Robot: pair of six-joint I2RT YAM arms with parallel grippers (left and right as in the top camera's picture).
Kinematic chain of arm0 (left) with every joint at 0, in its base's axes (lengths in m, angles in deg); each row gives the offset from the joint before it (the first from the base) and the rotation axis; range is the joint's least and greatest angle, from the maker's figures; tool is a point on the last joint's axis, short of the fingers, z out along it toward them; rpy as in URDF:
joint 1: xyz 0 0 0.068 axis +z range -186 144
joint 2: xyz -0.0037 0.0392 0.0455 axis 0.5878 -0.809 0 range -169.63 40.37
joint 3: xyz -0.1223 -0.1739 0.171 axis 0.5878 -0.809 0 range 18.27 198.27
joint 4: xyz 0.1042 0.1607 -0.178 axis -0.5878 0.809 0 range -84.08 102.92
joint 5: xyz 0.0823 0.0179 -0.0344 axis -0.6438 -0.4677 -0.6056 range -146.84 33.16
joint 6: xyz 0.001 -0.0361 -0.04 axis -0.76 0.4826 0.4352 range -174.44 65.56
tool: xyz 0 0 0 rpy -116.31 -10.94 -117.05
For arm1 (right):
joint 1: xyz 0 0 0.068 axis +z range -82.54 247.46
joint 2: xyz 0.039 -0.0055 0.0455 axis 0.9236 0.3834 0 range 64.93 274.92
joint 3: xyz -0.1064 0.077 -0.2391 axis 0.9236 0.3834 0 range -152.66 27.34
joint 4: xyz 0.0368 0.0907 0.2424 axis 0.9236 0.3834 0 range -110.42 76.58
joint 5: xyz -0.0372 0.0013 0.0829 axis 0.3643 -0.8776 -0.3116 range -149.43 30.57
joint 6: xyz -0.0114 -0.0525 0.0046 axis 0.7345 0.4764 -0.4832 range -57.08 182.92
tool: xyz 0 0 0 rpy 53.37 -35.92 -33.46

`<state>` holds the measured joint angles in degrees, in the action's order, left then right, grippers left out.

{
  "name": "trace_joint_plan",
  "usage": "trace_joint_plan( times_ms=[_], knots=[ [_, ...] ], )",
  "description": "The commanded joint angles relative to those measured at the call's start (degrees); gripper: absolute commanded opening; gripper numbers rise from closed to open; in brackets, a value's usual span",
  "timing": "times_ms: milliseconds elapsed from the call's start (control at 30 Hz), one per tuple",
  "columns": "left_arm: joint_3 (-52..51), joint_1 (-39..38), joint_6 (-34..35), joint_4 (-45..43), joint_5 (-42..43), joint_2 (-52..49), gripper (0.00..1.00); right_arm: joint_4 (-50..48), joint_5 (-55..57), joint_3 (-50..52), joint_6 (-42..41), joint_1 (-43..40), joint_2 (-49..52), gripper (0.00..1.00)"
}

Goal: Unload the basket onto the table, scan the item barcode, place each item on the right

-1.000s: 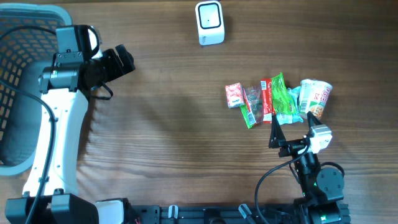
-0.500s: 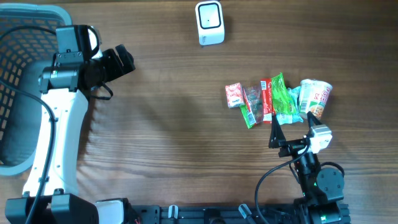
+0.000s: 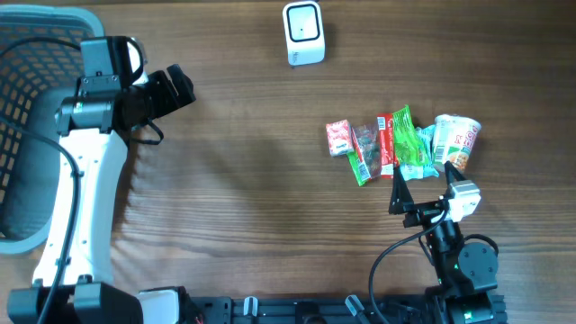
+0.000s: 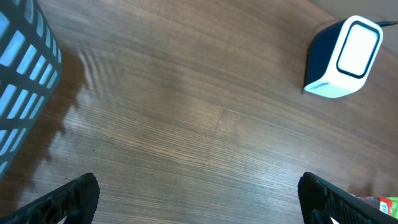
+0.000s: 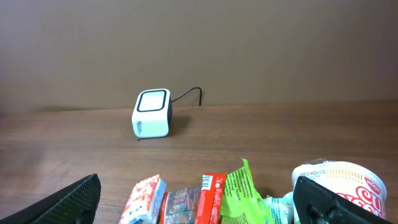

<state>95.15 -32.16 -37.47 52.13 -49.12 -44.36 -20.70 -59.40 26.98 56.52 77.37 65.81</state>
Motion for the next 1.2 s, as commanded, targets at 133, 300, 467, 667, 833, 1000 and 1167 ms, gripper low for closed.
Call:
trace_joint_plan(
  times_ms=[133,300,467,667,833,1000,1167],
  knots=[
    [0.33,0.42,-0.70,-0.15,-0.13,21.46,1.00,-0.20,0.94,0.07,0.22,-0.28,-0.68,1.00],
    [0.33,0.42,-0.72,-0.11,-0.15,33.62,1.00,-0.20,0.94,0.07,0.24,-0.28,-0.68,1.00],
    [0.15,0.39,-0.68,6.95,-0.09,43.06,1.00,-0.20,0.94,0.07,0.24,-0.28,-0.68,1.00],
    [-4.46,0.42,0.13,18.95,2.03,53.31,1.00,-0.22,0.94,0.07,0.24,-0.28,-0.68,1.00],
    [-12.44,0.42,0.11,18.25,0.68,64.26,1.00,-0.20,0.94,0.07,0.24,-0.28,-0.68,1.00],
    [-23.17,0.42,0.13,8.63,-0.13,74.64,1.00,-0.20,0.94,0.07,0.22,-0.28,-0.68,1.00],
    [-35.26,0.07,0.15,-10.88,1.53,81.83,1.00,-0.20,0.94,0.07,0.22,-0.28,-0.61,1.00]
  ],
)
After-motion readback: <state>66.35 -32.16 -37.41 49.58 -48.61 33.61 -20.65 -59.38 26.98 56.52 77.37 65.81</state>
